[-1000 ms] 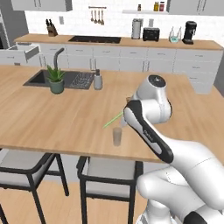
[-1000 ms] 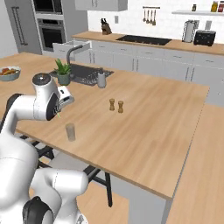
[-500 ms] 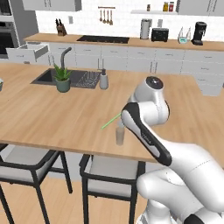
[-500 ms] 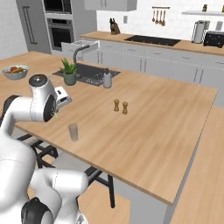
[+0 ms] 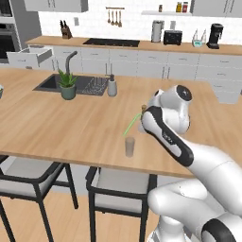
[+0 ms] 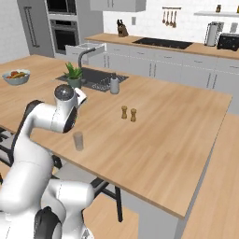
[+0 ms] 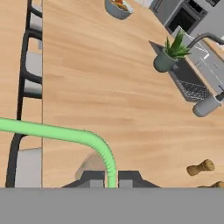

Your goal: Take a straw from the drawer in front and place it inside the glass cup on the dining counter.

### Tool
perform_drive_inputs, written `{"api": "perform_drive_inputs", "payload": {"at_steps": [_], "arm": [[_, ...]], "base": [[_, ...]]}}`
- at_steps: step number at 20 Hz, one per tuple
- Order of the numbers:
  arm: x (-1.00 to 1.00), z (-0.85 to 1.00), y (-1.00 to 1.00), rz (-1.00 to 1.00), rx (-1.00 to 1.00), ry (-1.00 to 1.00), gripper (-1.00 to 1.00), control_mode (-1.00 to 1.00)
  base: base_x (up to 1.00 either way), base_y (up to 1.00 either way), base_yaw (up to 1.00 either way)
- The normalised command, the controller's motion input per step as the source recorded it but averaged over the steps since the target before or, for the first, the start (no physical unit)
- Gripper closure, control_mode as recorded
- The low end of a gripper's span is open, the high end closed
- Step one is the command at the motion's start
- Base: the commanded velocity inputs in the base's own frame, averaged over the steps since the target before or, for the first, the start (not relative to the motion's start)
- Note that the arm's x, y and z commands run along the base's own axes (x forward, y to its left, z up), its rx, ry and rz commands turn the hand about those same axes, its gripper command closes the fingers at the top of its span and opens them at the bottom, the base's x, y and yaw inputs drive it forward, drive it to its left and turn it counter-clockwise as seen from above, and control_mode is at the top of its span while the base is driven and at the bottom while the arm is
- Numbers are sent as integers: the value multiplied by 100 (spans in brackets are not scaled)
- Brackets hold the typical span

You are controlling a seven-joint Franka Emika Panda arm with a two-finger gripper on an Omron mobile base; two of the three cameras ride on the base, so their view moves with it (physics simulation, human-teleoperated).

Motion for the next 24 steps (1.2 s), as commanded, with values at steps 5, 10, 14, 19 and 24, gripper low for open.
{"api": "perform_drive_inputs", "payload": {"at_steps": [5, 10, 14, 19, 24], "arm": [[33, 1, -16, 33, -16, -25, 100, -100], [27, 7, -10, 38, -23, -33, 100, -100], [33, 3, -4, 36, -19, -28, 100, -100], [30, -4, 8, 16, -4, -11, 100, -100], [26, -1, 7, 2, 0, -12, 100, -100]], "base": [[0, 0, 0], [0, 0, 0], [0, 0, 0], [0, 0, 0], [0, 0, 0]]}}
